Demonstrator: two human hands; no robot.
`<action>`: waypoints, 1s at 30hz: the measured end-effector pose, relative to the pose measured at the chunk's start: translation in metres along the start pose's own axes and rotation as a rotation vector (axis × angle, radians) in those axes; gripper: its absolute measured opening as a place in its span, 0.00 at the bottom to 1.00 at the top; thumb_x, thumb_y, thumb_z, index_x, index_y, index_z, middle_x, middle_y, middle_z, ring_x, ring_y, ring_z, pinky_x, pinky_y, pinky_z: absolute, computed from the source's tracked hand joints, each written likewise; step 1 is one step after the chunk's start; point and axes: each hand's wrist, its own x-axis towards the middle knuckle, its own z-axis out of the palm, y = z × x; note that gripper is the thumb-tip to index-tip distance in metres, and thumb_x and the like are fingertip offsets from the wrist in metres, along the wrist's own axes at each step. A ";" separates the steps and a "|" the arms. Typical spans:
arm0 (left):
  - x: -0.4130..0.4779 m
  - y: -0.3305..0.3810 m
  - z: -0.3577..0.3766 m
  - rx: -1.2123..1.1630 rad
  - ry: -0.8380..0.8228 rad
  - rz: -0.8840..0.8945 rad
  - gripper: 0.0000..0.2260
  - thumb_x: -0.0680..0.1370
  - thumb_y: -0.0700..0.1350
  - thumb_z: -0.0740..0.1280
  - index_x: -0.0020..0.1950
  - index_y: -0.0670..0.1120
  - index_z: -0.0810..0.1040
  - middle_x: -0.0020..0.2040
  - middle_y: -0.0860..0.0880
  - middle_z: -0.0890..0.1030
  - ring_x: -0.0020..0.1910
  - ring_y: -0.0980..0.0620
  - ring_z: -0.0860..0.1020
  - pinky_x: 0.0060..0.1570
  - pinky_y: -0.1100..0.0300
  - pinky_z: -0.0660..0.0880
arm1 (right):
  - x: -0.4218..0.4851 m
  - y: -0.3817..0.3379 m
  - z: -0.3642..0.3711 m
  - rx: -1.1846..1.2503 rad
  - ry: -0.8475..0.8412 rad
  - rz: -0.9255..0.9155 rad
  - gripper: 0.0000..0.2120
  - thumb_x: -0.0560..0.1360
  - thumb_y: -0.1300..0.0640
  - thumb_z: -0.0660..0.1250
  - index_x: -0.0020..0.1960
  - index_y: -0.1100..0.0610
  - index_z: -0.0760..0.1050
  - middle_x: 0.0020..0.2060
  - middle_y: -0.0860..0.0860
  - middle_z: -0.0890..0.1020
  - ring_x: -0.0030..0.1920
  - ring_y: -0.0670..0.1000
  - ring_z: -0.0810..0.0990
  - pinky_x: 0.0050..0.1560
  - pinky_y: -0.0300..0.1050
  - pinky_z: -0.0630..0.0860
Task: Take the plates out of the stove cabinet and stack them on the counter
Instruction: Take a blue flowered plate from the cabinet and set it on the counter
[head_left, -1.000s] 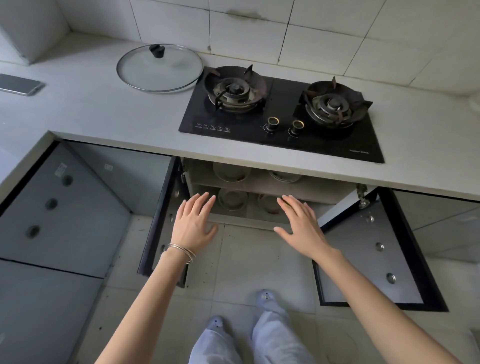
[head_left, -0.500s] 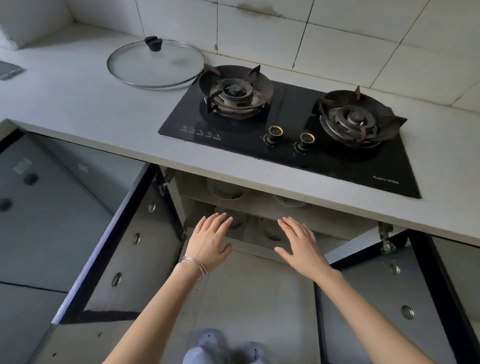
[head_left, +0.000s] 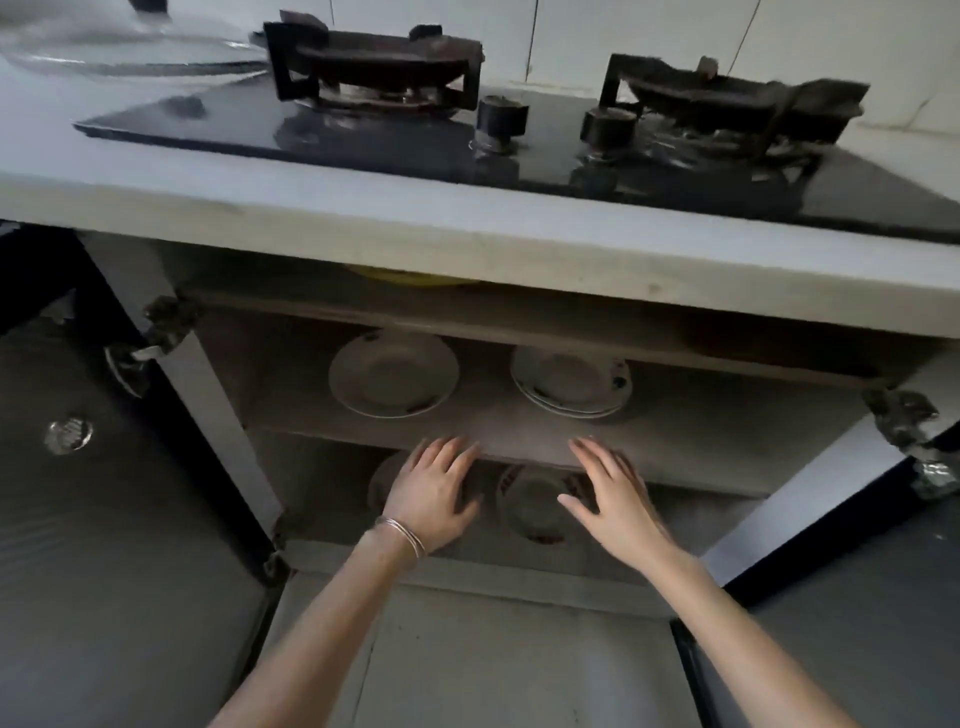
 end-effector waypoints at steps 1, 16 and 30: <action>0.007 -0.001 0.013 0.001 0.012 0.011 0.31 0.71 0.60 0.52 0.71 0.49 0.64 0.70 0.47 0.69 0.69 0.46 0.66 0.70 0.53 0.51 | 0.004 0.007 0.009 -0.001 0.021 -0.002 0.31 0.77 0.47 0.62 0.74 0.56 0.55 0.74 0.51 0.59 0.73 0.51 0.55 0.72 0.44 0.50; 0.059 -0.022 0.112 0.020 0.245 0.184 0.23 0.73 0.56 0.56 0.63 0.47 0.74 0.60 0.48 0.78 0.57 0.48 0.76 0.59 0.49 0.73 | 0.106 0.090 0.082 -0.005 0.299 0.056 0.27 0.74 0.52 0.67 0.70 0.56 0.65 0.69 0.55 0.69 0.70 0.55 0.63 0.71 0.52 0.57; 0.058 -0.017 0.100 -0.004 0.267 0.150 0.24 0.75 0.58 0.54 0.68 0.49 0.69 0.65 0.49 0.73 0.65 0.48 0.70 0.64 0.54 0.65 | 0.102 0.100 0.076 -0.090 0.440 -0.056 0.11 0.69 0.61 0.72 0.50 0.54 0.81 0.45 0.52 0.84 0.49 0.57 0.80 0.58 0.53 0.70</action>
